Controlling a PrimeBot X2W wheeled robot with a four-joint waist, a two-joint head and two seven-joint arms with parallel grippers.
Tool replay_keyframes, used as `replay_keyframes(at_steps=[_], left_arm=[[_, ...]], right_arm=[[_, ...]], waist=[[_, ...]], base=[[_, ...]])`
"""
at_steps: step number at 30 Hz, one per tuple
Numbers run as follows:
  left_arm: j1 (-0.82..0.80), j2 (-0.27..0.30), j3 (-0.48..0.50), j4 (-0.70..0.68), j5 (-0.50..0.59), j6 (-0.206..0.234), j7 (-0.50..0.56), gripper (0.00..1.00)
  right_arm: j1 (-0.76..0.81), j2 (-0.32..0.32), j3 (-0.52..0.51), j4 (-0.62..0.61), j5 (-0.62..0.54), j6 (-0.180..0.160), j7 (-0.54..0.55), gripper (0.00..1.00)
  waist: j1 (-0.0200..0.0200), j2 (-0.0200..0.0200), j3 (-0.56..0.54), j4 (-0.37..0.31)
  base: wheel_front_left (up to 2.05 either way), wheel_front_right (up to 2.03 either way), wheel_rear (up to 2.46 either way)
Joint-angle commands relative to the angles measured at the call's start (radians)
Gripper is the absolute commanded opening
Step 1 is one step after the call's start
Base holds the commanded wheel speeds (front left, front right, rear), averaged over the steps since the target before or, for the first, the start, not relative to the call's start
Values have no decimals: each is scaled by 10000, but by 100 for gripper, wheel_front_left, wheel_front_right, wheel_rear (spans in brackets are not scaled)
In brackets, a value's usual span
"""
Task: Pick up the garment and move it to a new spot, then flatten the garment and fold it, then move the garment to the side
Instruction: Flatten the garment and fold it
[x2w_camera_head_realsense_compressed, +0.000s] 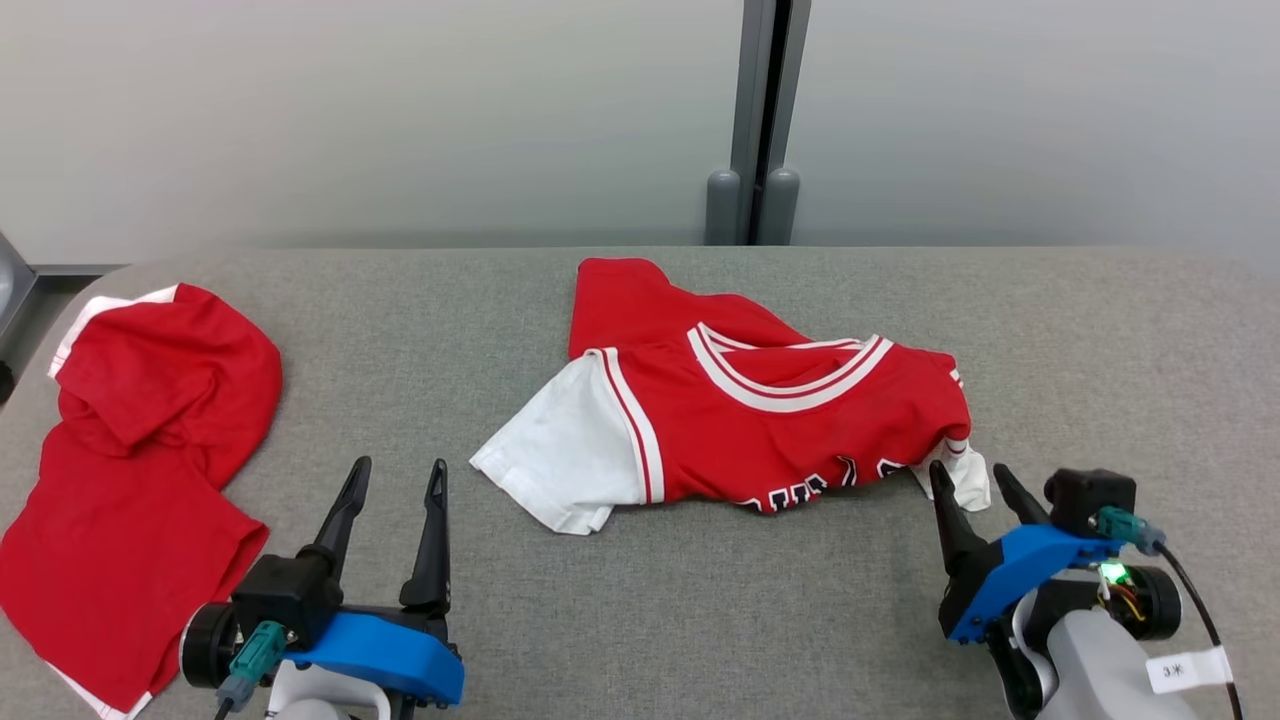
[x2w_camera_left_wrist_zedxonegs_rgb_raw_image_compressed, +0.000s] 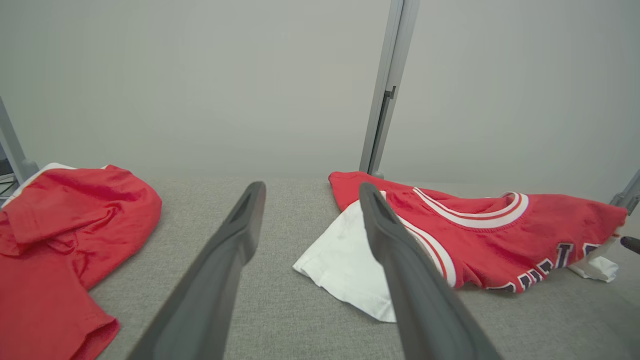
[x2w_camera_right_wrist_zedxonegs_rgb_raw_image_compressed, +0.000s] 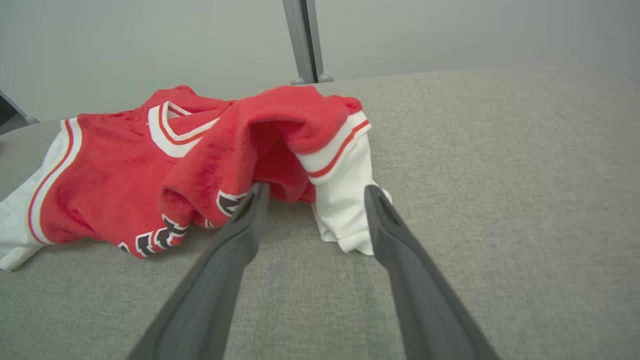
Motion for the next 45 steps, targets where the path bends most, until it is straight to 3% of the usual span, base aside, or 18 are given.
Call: replay_keyframes(at_steps=[1, 7, 11, 14, 20, 31, 41, 42, 43, 44, 45], left_arm=[[99, 30, 44, -6, -4, -7, -48, 100], [223, 110, 31, -56, -27, 6, -48, 100], [195, 141, -9, -137, -26, 13, -36, 100], [-6, 127, -85, -226, 17, -30, -24, 100], [-638, -131, -386, -295, 101, -290, -19, 100], [-1784, -718, -760, -337, 481, -684, -43, 100], [-1994, -1056, -705, -474, 826, -890, -46, 100], [-1986, -1073, -691, -459, 827, -919, -46, 100], [-1980, -1085, -674, -434, 842, -948, -47, 100], [-1972, -1086, -642, -407, 860, -968, -47, 100], [-1956, -1088, -604, -376, 880, -963, -47, 100]], right_arm=[[338, 81, -60, -290, 47, 5, -57, 100], [656, 168, 521, -2500, 333, 5, 1001, 100], [202, 167, 1185, -3817, 846, 5, 2573, 100], [-373, 155, 1421, -4094, 1091, 5, 3904, 100], [-2138, 159, 1599, -3085, 951, 5, 5266, 100], [-4450, 151, 301, -39, 106, 5, 5648, 100], [-4974, 160, 241, 1531, -209, 5, 5311, 100], [-4995, 170, 439, 1623, -28, 5, 5367, 60], [-5013, 177, 708, 1633, 230, 5, 5380, 35], [-5021, 190, 976, 1574, 448, 5, 5313, 0], [-4997, 185, 1243, 1483, 681, 5, 5257, 0]], waist=[[1, 0, -70, -25], [1, 0, -174, -74], [1, 0, -11, -34], [1, 0, 280, 75], [1, 0, 1166, 869], [1, 0, 2629, 2565], [1, 0, 3038, 2840], [1, 0, 3032, 2822], [1, 0, 3016, 2796], [1, 0, 2989, 2756], [1, 0, 2938, 2705]], base=[[0, 0, 0], [0, 0, 0], [0, 0, 0], [0, 0, 0], [0, 0, 0], [0, 0, 0], [0, 0, 0], [0, 0, 0], [0, 0, 0], [0, 0, 0], [0, 0, 0]])
